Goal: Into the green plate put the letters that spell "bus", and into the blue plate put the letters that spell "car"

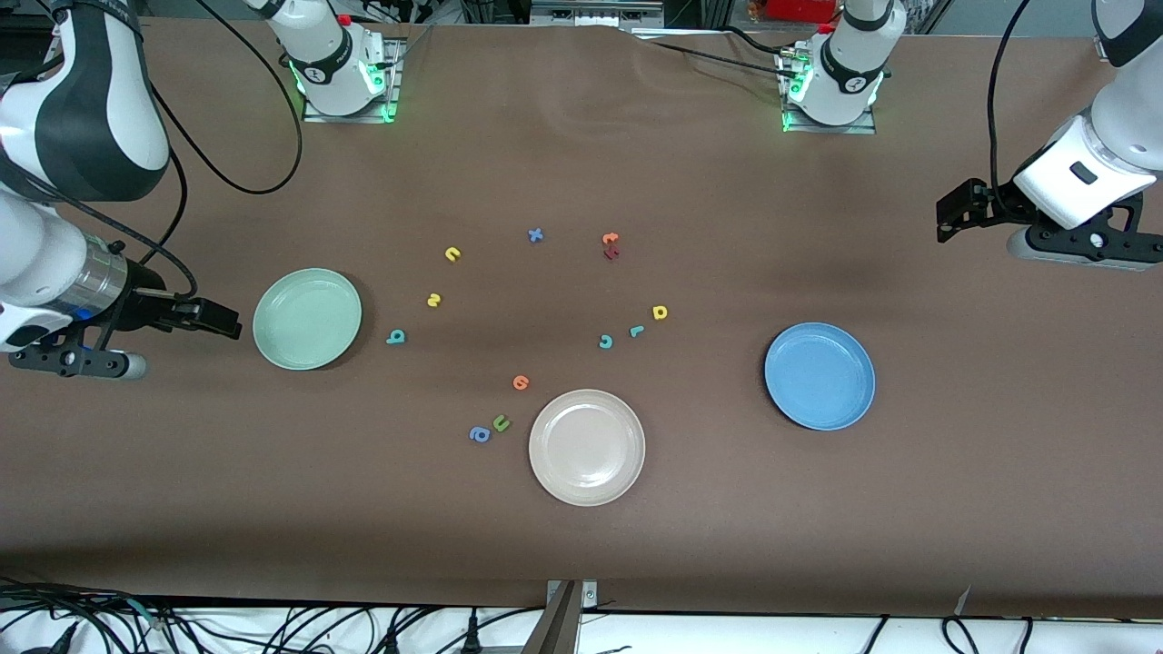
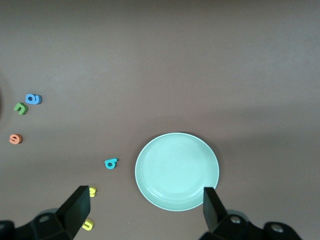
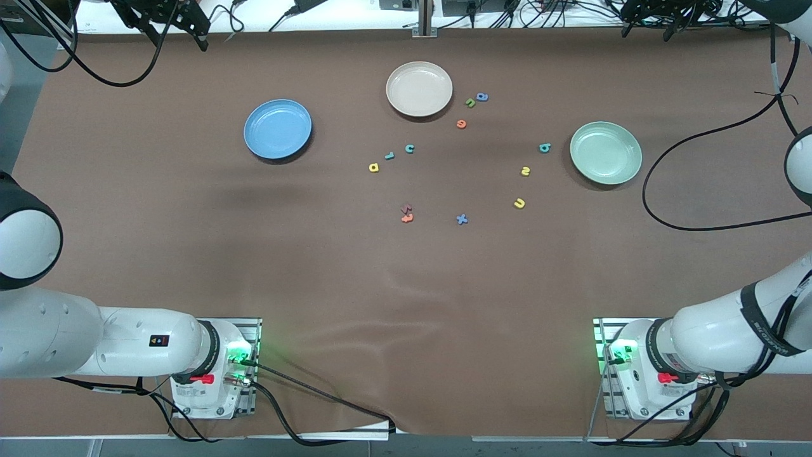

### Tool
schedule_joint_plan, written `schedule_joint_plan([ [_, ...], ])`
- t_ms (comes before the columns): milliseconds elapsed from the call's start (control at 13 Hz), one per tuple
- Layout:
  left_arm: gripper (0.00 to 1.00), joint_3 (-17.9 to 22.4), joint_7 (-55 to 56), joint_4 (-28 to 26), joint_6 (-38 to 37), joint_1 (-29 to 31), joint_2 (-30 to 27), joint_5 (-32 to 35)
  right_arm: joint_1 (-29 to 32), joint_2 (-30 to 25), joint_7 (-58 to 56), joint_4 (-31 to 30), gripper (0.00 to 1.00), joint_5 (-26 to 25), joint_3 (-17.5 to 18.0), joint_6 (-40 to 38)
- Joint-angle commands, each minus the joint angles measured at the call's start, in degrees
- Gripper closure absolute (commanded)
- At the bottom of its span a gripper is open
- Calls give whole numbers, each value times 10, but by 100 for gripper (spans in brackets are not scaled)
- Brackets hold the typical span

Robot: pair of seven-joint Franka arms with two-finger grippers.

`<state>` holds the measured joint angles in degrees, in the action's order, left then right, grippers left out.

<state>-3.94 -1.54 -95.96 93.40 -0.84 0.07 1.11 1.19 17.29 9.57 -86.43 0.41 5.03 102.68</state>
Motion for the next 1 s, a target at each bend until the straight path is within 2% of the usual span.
schedule_joint_plan([
  [0, 0, -2, -14, 18, -13, 5, 9, -8, -1, -8, 12, -2, 1, -7, 1, -8],
  [462, 0, -3, -11, 18, -13, 3, 8, -10, -1, -3, 13, -1, 1, -39, 1, -1],
  [923, 0, -4, -10, 18, -13, 5, 8, -14, -2, -1, 12, -1, 1, -32, 2, 8],
])
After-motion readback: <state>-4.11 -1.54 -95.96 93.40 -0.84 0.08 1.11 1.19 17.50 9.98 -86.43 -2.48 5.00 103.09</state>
